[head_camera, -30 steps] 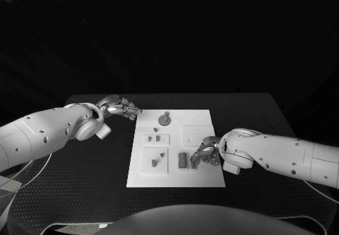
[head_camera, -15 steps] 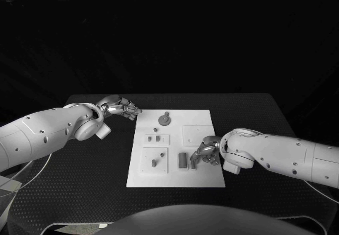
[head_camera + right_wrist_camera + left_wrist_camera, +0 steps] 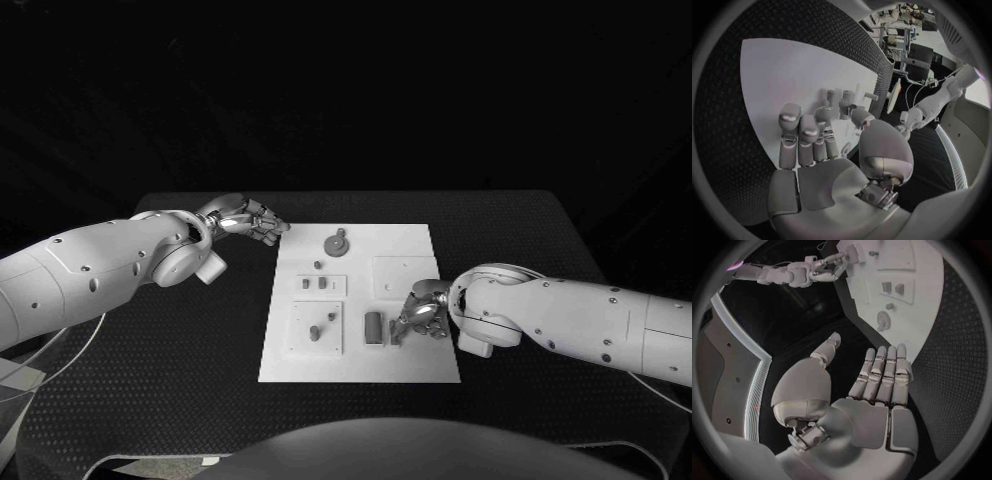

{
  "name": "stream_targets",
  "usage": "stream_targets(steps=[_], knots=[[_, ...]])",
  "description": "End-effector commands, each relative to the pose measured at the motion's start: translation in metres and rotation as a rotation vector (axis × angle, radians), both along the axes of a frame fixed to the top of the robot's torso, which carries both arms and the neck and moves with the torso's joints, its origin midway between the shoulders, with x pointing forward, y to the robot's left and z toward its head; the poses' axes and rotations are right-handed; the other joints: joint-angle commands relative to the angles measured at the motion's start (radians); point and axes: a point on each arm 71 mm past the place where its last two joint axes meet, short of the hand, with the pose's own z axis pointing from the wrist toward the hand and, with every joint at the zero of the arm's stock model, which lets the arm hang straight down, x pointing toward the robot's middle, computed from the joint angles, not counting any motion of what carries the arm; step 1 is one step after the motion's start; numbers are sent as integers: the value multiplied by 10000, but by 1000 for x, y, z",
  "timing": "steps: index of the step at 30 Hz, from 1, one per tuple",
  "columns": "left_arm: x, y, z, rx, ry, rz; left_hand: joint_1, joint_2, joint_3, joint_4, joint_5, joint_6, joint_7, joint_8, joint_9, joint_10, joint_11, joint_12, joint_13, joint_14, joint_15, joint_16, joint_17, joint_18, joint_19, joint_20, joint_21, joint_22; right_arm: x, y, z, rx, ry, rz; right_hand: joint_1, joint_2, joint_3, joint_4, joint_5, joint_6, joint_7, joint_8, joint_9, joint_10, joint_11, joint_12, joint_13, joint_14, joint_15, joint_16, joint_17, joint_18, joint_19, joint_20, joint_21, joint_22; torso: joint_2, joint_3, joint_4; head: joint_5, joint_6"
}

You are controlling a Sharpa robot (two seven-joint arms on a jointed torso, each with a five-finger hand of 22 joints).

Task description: Assemble the parts on the task board

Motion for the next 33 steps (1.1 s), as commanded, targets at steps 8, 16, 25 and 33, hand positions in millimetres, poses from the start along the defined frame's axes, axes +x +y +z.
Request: stream_targets(steps=[8,16,25,33], knots=[[0,-2,1,-74,-16,-138,-100,-14,-8,-20,4,-46,231,39,-12,-38,-1,-35,-18,-68,-26,-50,18,115,-56,41,50,-11,-3,3,-1,-558,-76,729,80,-49,-20,18,-38,171,-57,100,48,30,-123,29,-38,23,-78,3,8,470,61,25,43,71,4,6,-3,-21,2],[0,-3,1,-78,-1,-155,-104,-11,-8,-18,4,-45,231,40,-12,-37,-1,-34,-18,-67,-25,-50,20,115,-55,41,51,-11,-2,4,-4,-740,-86,675,46,34,-32,100,-39,286,-108,183,85,101,-170,28,-63,68,-113,12,4,470,100,36,67,78,5,-2,3,-30,2],[-1,-2,1,-69,6,-138,-109,-10,-9,-16,4,-43,230,42,-12,-36,-2,-32,-20,-66,-25,-50,22,115,-56,42,52,-13,-4,4,-11,-1003,-72,785,11,46,-45,143,-38,337,-131,217,99,133,-193,22,-77,94,-130,18,2,470,118,40,79,82,11,-6,7,-15,2],[-1,-1,1,-65,0,-124,-111,-9,-9,-16,4,-42,229,44,-12,-35,-2,-31,-20,-66,-25,-50,23,115,-56,42,53,-13,-3,4,-13,-1073,-95,722,69,167,-25,103,-35,371,-154,244,110,166,-216,14,-91,122,-151,23,-1,470,134,33,94,89,1,-3,-3,-17,2]])
